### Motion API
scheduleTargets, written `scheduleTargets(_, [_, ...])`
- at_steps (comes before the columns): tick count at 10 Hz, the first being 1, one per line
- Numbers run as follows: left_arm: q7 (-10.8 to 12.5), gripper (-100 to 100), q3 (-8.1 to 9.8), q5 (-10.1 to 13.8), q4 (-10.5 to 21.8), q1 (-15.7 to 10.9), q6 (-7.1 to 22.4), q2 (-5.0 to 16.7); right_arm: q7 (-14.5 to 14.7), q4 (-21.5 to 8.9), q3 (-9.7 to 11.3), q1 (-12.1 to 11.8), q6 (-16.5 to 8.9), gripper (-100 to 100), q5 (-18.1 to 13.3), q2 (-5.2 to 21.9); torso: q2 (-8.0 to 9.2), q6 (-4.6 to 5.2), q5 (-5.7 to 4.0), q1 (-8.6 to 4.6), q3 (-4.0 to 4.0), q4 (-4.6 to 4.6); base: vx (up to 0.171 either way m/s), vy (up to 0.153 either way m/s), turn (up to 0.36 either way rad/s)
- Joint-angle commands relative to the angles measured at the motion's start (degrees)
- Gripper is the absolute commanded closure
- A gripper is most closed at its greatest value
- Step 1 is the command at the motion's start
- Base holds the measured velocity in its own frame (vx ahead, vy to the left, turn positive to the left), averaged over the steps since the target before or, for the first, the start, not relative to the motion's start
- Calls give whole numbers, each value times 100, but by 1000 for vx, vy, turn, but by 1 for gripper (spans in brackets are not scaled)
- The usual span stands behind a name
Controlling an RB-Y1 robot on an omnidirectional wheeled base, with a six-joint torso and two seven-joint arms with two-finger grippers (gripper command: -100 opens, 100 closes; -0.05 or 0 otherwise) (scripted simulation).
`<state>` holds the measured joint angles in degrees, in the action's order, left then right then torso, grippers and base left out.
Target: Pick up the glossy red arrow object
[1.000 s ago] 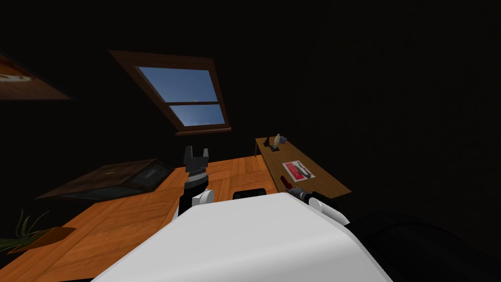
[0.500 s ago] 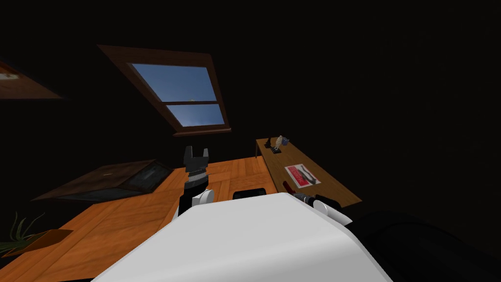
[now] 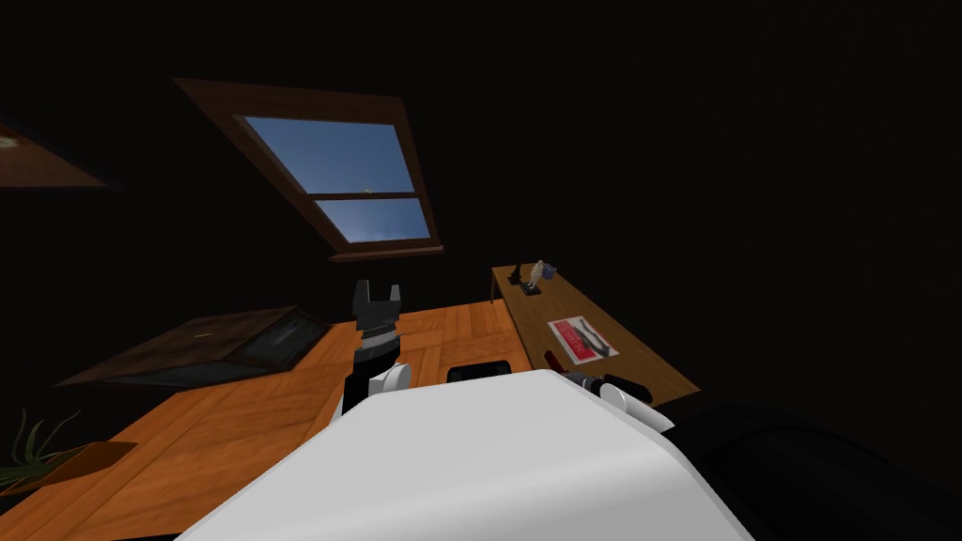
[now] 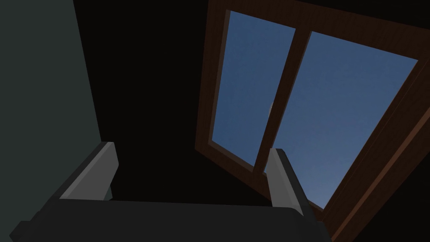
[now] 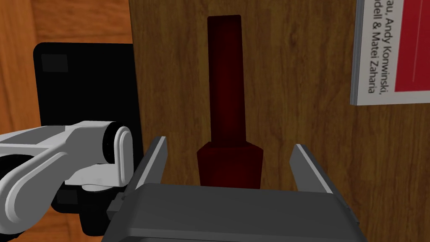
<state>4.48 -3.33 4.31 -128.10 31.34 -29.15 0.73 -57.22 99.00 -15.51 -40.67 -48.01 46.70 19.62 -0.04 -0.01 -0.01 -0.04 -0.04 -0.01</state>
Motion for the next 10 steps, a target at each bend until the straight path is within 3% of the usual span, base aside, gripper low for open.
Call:
scheduleTargets(1, [0,0,0,0,0,0,0,0,91,-201,57,121,114,-100,-84,-104,0,0,0,0,0,0,20,-23,-4])
scheduleTargets(2, [0,0,0,0,0,0,0,0,44,-110,28,78,54,-100,-53,-56,-1,0,-1,-2,-1,0,10,-10,2])
scheduleTargets(3, [0,0,0,0,0,0,0,0,52,-122,32,87,64,100,-60,-63,2,0,1,2,1,0,0,0,0])
scheduleTargets(7, [0,0,0,0,0,0,0,0,59,-116,38,88,60,100,-60,-61,4,5,-1,-4,2,0,0,0,0])
scheduleTargets(8, [0,0,0,0,0,0,0,0,58,-117,38,87,60,0,-60,-62,4,4,0,-4,2,1,0,0,0])
scheduleTargets(9, [0,0,0,0,0,0,0,0,-24,48,-1,-13,-15,100,-21,0,4,4,0,-4,2,1,-13,11,0])
scheduleTargets(10, [0,0,0,0,0,0,0,0,-70,147,-24,-67,-67,100,5,41,9,5,3,1,5,1,-20,17,-1])
